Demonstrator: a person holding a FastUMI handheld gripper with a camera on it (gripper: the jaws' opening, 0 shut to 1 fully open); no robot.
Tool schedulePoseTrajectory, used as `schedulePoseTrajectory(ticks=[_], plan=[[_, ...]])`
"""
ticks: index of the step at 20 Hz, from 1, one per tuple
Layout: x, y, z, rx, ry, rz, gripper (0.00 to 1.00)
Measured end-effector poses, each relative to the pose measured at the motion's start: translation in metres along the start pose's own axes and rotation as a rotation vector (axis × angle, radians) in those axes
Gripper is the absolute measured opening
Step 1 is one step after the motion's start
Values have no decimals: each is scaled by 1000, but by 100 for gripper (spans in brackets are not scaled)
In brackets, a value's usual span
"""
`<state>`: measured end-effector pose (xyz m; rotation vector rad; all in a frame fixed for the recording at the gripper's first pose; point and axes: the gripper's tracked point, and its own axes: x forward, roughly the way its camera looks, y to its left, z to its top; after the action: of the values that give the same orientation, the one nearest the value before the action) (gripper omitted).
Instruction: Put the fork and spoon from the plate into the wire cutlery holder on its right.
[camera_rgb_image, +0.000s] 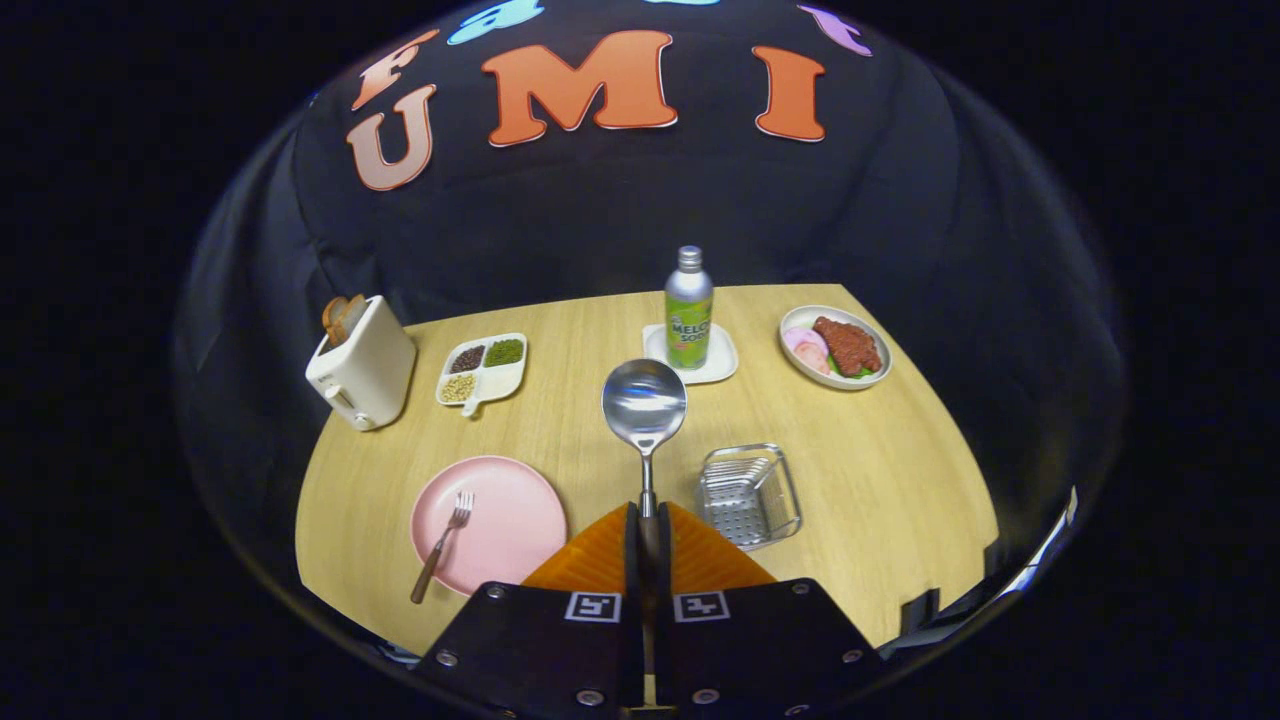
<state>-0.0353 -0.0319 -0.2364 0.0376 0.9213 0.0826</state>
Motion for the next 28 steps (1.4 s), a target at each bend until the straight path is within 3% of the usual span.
schedulePoseTrajectory(ticks=[12,28], plan=[[14,-55,-16,-135,253,-14,5],[54,-72,-59,-297,615,21,5]])
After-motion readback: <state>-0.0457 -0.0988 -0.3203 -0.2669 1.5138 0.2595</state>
